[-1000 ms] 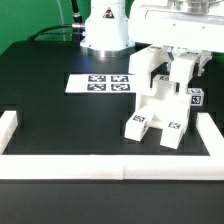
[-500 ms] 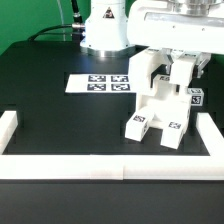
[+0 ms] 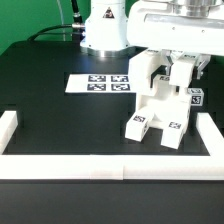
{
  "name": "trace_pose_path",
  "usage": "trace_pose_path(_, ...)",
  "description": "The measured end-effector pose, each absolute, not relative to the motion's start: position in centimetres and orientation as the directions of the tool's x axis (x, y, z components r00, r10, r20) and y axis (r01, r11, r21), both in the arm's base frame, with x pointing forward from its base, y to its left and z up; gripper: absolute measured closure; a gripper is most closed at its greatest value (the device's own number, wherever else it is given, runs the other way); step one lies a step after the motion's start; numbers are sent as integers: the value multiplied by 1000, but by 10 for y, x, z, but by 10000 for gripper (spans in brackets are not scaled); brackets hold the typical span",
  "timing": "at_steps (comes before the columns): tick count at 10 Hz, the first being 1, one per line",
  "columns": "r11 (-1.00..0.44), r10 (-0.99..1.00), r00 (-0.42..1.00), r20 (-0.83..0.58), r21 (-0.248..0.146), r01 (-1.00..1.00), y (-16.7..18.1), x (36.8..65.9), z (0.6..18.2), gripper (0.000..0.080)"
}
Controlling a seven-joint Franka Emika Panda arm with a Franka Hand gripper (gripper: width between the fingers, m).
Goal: Assemble chair
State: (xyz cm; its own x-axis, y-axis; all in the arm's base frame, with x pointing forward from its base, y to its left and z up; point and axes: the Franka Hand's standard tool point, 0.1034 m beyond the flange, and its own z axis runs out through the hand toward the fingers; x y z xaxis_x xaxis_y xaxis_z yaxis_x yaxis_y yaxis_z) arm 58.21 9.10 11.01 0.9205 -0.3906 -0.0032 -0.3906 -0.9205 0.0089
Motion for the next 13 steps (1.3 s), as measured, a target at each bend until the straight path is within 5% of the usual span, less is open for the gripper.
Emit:
trace_pose_path(6, -937, -350, 937, 3, 18, -350, 87, 586, 91, 511)
trace_pose_path(13, -941, -338, 941, 4, 19, -338, 88, 586, 89, 511)
